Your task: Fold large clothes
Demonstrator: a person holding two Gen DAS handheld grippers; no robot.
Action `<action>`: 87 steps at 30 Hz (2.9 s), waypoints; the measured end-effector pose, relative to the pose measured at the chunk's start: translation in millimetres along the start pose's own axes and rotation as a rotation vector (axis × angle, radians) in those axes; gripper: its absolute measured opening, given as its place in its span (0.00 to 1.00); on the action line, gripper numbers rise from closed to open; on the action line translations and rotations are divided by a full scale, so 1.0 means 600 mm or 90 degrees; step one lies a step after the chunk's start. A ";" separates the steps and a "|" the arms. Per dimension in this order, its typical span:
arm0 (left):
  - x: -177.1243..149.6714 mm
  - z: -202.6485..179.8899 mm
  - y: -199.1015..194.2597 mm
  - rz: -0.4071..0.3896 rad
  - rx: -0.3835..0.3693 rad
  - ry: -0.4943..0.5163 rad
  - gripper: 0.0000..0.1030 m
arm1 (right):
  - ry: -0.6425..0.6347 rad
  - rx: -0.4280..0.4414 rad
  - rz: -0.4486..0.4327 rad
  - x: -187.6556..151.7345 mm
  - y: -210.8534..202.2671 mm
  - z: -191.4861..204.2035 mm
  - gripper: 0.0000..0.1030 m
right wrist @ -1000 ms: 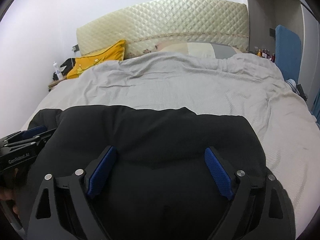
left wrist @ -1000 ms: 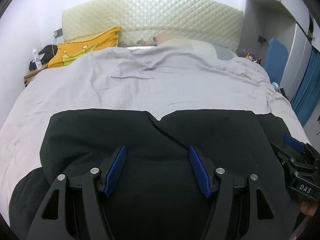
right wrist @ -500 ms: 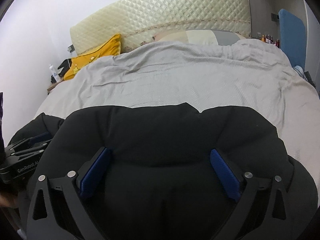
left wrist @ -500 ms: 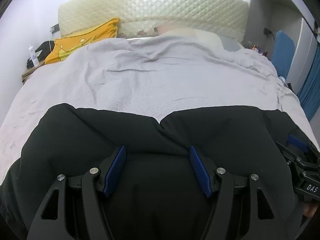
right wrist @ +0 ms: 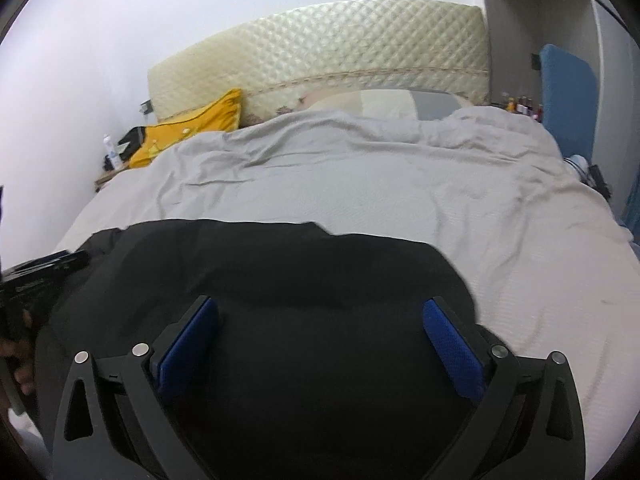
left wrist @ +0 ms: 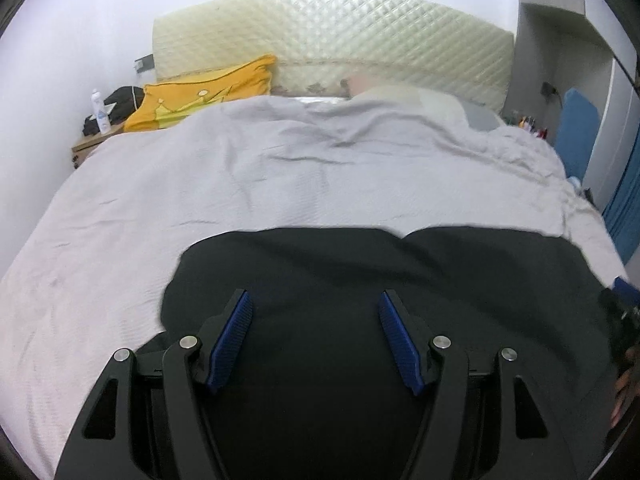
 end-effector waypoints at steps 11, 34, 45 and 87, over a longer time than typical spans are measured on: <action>-0.022 0.003 0.043 0.026 -0.003 0.017 0.66 | 0.010 -0.001 0.019 -0.020 0.049 -0.012 1.00; -0.023 -0.024 -0.338 -0.134 -0.056 -0.009 0.67 | 0.014 0.038 -0.196 0.037 -0.359 0.052 1.00; -0.117 -0.062 -0.634 -0.258 -0.105 0.051 0.67 | -0.038 0.043 -0.334 -0.044 -0.638 0.134 1.00; -0.358 -0.059 -0.579 -0.168 -0.094 0.021 0.71 | -0.026 -0.013 -0.227 -0.302 -0.577 0.201 1.00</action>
Point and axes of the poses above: each gripper's, at about its wrist camera, not at the fingertips, and y roughly the way its jaws point, z to its left, x to its top, the point moved 1 cm from there along y, roughly the way its jaws point, and after that the axes turned 12 degrees about z, right-handed, at the moved point
